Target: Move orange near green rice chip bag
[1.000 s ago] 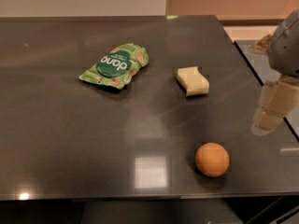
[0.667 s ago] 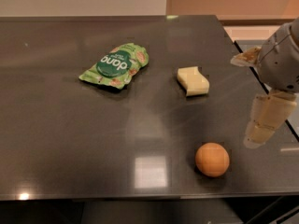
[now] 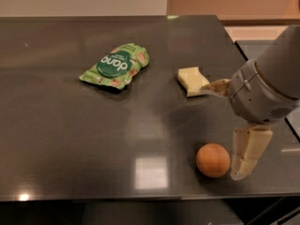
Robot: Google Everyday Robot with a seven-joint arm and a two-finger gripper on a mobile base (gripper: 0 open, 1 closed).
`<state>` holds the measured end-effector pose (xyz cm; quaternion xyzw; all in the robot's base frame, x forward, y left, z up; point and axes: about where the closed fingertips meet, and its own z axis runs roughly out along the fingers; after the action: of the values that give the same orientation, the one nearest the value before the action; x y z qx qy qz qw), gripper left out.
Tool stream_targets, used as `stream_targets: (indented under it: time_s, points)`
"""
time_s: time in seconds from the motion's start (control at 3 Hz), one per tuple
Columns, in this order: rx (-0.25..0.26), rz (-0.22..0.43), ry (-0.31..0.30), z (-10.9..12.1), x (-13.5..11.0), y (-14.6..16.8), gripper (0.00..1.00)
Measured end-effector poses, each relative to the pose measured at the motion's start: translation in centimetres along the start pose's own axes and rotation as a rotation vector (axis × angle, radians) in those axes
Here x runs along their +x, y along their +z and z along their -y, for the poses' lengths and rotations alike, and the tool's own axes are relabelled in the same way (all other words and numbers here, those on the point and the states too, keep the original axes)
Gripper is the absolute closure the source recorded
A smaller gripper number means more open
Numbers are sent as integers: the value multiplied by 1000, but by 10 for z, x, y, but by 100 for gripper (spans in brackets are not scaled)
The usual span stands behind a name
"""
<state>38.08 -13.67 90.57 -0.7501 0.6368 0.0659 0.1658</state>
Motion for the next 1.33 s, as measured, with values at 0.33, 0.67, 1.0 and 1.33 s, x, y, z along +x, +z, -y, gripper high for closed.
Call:
stream_targets:
  time_s: [0.33,0.67,1.0,1.33]
  points:
    - [-54,8,-78,-13,-6,23,0]
    - [-81,10,-131,-20,-5,37,0]
    - [-101,14,-164,-25,-1,45,0]
    - [-117,20,-190,-30,1,50,0]
